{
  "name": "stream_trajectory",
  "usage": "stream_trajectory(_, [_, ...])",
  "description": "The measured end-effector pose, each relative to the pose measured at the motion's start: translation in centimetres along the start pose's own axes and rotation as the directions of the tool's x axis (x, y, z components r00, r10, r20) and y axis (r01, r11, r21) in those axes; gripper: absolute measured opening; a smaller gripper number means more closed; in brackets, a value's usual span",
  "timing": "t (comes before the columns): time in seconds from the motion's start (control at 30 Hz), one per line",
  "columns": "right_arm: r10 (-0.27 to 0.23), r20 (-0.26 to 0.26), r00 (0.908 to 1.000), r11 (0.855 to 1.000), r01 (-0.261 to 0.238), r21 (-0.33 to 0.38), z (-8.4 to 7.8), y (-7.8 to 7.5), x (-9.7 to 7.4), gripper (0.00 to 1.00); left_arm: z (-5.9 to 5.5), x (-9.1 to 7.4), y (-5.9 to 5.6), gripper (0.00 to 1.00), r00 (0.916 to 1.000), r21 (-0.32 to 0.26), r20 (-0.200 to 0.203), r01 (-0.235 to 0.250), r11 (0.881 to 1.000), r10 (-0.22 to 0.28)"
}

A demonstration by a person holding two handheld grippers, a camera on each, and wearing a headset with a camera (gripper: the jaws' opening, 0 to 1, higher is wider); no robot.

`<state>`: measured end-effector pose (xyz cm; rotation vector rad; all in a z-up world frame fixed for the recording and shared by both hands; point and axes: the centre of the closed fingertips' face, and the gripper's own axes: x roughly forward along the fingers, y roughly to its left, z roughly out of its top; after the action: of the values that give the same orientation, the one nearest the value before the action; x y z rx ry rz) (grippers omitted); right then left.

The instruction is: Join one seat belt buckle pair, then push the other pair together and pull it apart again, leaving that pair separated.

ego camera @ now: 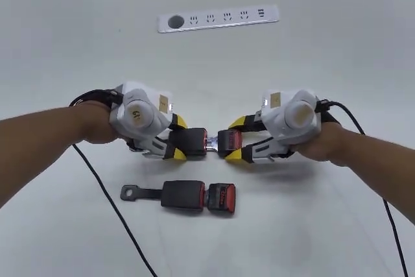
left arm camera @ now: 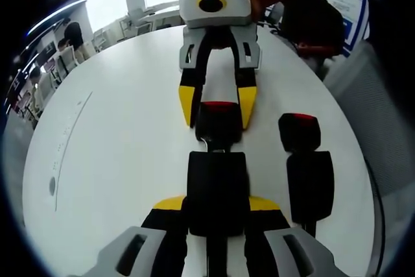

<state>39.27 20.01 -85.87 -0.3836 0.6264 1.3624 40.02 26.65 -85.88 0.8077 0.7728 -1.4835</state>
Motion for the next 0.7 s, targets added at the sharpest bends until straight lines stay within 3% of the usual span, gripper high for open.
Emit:
stream_trajectory(0.3, [-0.006, -0.011, 0.9999, 1.0, 0.005, -0.001, 0.8, 0.0, 1.2, 0.36, -0.1, 0.1, -0.1, 0.34, 0.9999, 0.012, -0.014, 0.006, 1.0, -0.006])
stream_trajectory(0.7, [-0.023, -0.048, 0.9986, 1.0, 0.024, 0.018, 1.1, -0.1, 1.5, 0.35, -0.2, 0.2, 0.0, 0.34, 0.9999, 0.013, -0.013, 0.005, 1.0, -0.005])
